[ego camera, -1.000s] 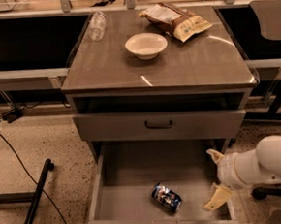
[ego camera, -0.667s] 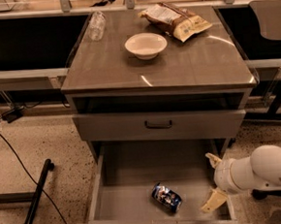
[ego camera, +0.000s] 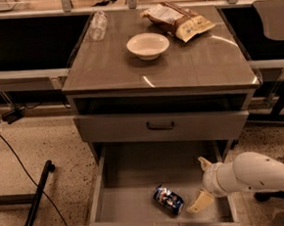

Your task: Pick pepsi can from middle drawer and place on counter

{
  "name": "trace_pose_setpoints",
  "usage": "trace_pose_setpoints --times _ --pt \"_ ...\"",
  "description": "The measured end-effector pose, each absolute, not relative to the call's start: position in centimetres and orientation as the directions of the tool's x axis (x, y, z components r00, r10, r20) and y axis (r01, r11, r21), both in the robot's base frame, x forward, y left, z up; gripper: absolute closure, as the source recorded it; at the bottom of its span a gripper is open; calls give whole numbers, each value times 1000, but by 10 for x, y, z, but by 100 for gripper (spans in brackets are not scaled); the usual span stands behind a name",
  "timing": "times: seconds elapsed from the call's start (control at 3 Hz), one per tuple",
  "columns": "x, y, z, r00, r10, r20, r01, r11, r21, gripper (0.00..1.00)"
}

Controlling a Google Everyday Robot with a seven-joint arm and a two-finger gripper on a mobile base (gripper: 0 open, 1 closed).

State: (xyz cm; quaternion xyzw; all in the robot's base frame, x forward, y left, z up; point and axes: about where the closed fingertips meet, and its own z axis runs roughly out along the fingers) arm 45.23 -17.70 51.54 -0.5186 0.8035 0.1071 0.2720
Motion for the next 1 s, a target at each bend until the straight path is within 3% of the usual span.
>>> trace_pose_setpoints --times 0.67,1.0 --pt "459 -113 477 -438 -671 -597 -867 490 85 0" --pt "457 -110 474 -436 -672 -598 -870 485 89 0"
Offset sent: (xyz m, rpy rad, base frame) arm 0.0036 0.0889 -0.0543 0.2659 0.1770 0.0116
